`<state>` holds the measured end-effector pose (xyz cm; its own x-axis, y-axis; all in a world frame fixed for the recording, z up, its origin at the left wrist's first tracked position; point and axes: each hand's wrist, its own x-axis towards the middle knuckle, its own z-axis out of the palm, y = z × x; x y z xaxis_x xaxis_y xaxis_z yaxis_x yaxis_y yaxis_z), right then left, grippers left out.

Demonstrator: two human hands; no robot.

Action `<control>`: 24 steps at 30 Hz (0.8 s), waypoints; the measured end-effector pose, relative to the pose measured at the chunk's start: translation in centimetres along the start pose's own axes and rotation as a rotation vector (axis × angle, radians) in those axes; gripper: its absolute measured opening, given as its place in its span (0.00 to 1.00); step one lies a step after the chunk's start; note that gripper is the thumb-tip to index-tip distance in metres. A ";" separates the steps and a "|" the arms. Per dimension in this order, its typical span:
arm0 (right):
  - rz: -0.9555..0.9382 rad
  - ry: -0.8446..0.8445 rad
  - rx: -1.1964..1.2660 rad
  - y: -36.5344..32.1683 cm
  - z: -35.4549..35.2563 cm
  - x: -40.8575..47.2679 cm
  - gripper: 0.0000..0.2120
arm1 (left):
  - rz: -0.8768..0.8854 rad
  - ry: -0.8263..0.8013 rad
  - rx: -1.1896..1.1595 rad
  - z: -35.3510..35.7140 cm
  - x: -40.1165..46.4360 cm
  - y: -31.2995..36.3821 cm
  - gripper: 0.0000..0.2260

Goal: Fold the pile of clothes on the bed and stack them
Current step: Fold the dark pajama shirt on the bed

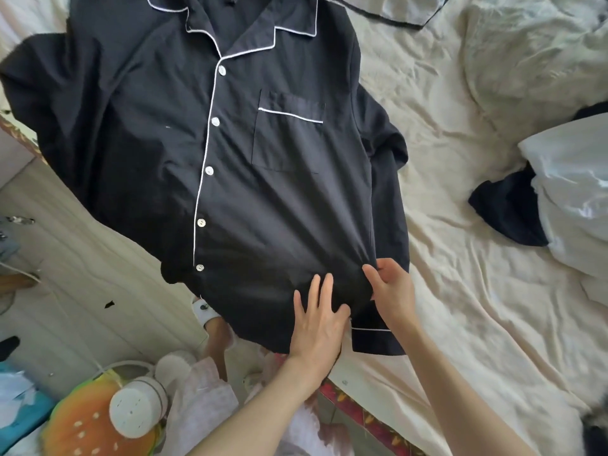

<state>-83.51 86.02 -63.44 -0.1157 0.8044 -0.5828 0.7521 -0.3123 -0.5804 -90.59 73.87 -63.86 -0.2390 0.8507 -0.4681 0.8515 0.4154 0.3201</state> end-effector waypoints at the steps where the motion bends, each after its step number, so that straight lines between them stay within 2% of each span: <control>1: 0.016 0.005 -0.019 0.5 -0.5 -0.2 0.05 | 0.017 -0.009 -0.010 0.4 -0.5 0.6 0.10; 3: 0.066 0.041 -0.027 1.6 -1.7 -0.7 0.04 | 0.067 -0.009 -0.033 1.1 -0.6 1.9 0.05; 5: 0.096 0.073 -0.013 2.4 -2.9 -1.1 0.04 | 0.126 -0.106 -0.071 0.8 -0.5 2.5 0.06; 8: 0.111 0.059 0.006 2.7 -4.0 -0.8 0.05 | 0.218 -0.009 -0.022 0.1 0.2 1.6 0.07; 11: 0.084 0.060 -0.007 1.6 -3.7 0.6 0.10 | 0.267 0.032 -0.107 -1.5 1.4 -0.9 0.12; 14: 0.023 0.168 -0.046 -0.1 -3.3 2.8 0.14 | 0.227 0.169 -0.041 -3.5 4.0 -3.7 0.14; 16: -0.011 0.219 -0.129 -0.8 -3.2 4.9 0.12 | 0.173 0.200 0.005 -5.1 6.5 -5.4 0.20; 19: 0.119 0.129 -0.211 -0.8 -3.2 8.1 0.14 | 0.100 0.043 0.075 -5.9 10.3 -7.9 0.30; 21: 0.224 0.048 -0.153 -0.5 -3.4 9.2 0.13 | 0.067 -0.101 0.147 -5.7 11.4 -9.0 0.33; 22: 0.260 0.044 -0.077 -0.4 -3.6 9.3 0.11 | 0.063 -0.156 0.170 -5.5 11.6 -9.3 0.34; 24: 0.292 0.177 0.049 -0.6 -4.5 9.5 0.10 | 0.060 -0.208 0.198 -5.4 11.7 -9.6 0.34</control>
<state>-82.14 96.08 -66.10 0.2174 0.7513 -0.6232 0.7043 -0.5628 -0.4327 -104.07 81.61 -67.94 -0.1017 0.7792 -0.6185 0.9406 0.2778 0.1953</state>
